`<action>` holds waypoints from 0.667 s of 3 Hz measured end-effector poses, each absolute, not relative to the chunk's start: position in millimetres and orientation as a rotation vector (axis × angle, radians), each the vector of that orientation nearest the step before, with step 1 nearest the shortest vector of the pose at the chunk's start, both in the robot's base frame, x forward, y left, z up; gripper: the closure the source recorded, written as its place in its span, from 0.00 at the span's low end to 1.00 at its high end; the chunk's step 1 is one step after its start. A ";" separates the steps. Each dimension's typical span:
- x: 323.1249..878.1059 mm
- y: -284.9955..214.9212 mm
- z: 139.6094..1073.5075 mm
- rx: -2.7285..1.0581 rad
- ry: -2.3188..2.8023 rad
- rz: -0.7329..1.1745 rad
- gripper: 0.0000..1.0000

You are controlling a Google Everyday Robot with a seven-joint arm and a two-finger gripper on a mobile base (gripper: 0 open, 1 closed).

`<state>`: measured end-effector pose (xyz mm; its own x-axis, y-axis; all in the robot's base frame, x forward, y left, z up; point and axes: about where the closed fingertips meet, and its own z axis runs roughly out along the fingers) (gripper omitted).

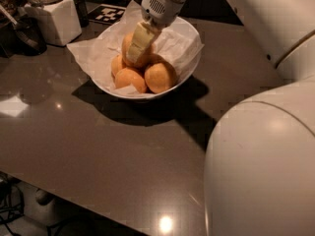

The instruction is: Pick orange from white bowl

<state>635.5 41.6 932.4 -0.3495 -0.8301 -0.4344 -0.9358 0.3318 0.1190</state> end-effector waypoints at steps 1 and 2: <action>635.6 41.6 932.5 -1.581 2.305 0.508 0.70; 635.6 41.6 932.5 -1.581 2.305 0.508 0.94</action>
Offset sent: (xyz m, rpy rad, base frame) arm 0.0000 0.0000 0.0000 0.0000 0.0001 -0.0001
